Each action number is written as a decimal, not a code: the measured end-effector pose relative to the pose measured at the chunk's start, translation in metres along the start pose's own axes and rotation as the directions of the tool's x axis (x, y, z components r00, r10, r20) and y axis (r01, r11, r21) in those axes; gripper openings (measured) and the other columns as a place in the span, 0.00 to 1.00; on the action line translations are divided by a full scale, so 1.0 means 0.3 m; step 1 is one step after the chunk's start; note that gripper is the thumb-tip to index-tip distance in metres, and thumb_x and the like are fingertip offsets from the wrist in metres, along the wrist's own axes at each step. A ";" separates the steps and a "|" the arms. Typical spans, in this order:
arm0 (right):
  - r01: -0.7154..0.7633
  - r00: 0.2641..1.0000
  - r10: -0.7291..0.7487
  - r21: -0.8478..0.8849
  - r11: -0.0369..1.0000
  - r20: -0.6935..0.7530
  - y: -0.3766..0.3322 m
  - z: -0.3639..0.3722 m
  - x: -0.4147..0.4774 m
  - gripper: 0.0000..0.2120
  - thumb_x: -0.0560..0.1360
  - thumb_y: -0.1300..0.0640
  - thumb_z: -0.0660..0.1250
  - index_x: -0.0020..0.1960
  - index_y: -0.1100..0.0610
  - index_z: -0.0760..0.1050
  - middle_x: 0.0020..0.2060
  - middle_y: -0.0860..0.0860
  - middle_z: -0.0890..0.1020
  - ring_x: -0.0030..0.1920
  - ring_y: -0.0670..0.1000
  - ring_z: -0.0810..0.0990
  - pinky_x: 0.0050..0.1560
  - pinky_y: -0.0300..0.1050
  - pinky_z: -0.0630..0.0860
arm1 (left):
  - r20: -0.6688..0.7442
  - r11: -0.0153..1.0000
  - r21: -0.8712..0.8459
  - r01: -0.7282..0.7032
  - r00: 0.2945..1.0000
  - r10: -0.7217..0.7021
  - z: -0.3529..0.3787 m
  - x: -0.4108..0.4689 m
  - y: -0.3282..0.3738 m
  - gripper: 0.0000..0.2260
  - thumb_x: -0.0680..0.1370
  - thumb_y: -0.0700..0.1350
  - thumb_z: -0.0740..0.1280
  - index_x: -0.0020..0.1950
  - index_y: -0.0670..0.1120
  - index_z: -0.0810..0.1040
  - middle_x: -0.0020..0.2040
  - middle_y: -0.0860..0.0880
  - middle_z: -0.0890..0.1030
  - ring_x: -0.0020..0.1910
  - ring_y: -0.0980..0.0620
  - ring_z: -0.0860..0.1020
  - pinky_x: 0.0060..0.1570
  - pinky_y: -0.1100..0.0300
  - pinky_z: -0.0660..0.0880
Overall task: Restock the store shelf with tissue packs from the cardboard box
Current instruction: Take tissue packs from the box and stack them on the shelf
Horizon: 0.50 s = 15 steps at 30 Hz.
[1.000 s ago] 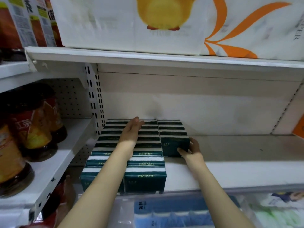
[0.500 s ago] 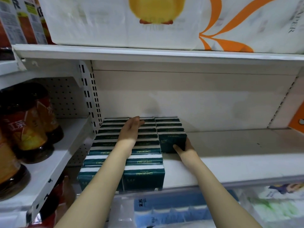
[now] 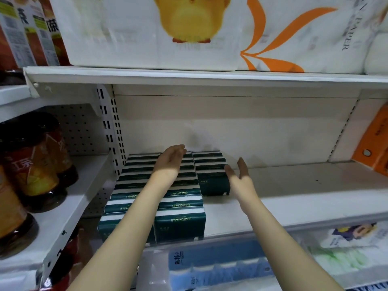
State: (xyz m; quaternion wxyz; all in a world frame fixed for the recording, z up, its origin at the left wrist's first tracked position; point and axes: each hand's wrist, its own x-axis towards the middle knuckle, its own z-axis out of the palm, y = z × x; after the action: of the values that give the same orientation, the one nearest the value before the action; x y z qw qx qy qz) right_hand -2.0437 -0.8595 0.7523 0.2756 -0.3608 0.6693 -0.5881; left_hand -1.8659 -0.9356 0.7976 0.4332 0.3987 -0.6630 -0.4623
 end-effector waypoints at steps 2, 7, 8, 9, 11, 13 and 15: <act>0.057 0.998 -0.055 0.070 0.996 -0.020 -0.034 -0.005 -0.029 0.29 0.81 0.50 0.61 0.79 0.49 0.55 0.76 0.45 0.61 0.75 0.50 0.61 0.64 0.37 0.60 | -0.001 0.999 -0.048 -0.008 1.000 0.008 0.013 -0.026 0.027 0.14 0.83 0.48 0.59 0.67 0.48 0.74 0.63 0.52 0.77 0.61 0.56 0.73 0.59 0.64 0.65; 0.124 0.992 -0.128 0.219 0.968 0.003 -0.096 -0.042 -0.118 0.22 0.82 0.54 0.59 0.75 0.49 0.62 0.67 0.41 0.70 0.61 0.40 0.70 0.45 0.20 0.68 | -0.007 0.997 -0.074 -0.039 0.999 0.038 0.055 -0.101 0.076 0.15 0.83 0.49 0.59 0.68 0.50 0.74 0.63 0.56 0.75 0.60 0.59 0.70 0.59 0.64 0.64; 0.132 0.991 -0.137 0.257 0.957 -0.001 -0.105 -0.053 -0.137 0.21 0.82 0.53 0.59 0.75 0.49 0.63 0.65 0.40 0.70 0.60 0.39 0.70 0.43 0.20 0.68 | -0.001 0.996 -0.079 -0.049 0.999 0.049 0.067 -0.120 0.088 0.15 0.83 0.48 0.59 0.69 0.50 0.73 0.64 0.56 0.75 0.61 0.59 0.70 0.59 0.65 0.64; 0.145 0.989 -0.149 0.288 0.947 -0.007 -0.114 -0.065 -0.157 0.20 0.82 0.53 0.59 0.74 0.49 0.64 0.64 0.39 0.71 0.60 0.38 0.70 0.47 0.22 0.67 | 0.003 0.994 -0.088 -0.060 0.998 0.060 0.080 -0.142 0.098 0.16 0.83 0.47 0.59 0.70 0.49 0.72 0.65 0.56 0.74 0.62 0.60 0.70 0.60 0.65 0.63; 0.169 0.985 -0.175 0.330 0.929 -0.013 -0.125 -0.088 -0.195 0.20 0.82 0.52 0.59 0.73 0.49 0.66 0.63 0.39 0.72 0.60 0.37 0.70 0.57 0.29 0.65 | -0.002 0.991 -0.112 -0.075 0.997 0.075 0.107 -0.190 0.119 0.16 0.83 0.47 0.58 0.71 0.47 0.71 0.66 0.55 0.74 0.62 0.61 0.69 0.60 0.67 0.63; 0.180 0.982 -0.188 0.349 0.920 -0.012 -0.125 -0.123 -0.233 0.19 0.82 0.52 0.59 0.73 0.49 0.66 0.65 0.40 0.73 0.60 0.35 0.71 0.64 0.36 0.64 | -0.008 0.989 -0.127 -0.079 0.997 0.078 0.135 -0.247 0.135 0.17 0.83 0.47 0.58 0.71 0.47 0.71 0.65 0.55 0.74 0.61 0.61 0.70 0.57 0.71 0.65; 0.203 0.976 -0.217 0.343 0.917 0.001 -0.119 -0.163 -0.272 0.17 0.82 0.52 0.58 0.71 0.47 0.67 0.68 0.42 0.73 0.60 0.33 0.71 0.68 0.39 0.64 | -0.004 0.986 -0.122 -0.110 0.994 0.110 0.165 -0.304 0.145 0.17 0.83 0.46 0.59 0.71 0.47 0.71 0.66 0.56 0.74 0.62 0.63 0.71 0.53 0.79 0.67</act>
State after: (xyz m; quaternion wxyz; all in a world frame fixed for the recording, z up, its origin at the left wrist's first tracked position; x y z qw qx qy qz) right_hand -2.0288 -0.7666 0.7907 0.2822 -0.3887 0.5091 -0.7142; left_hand -1.8901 -0.8266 0.8108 0.4809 0.3335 -0.6551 -0.4779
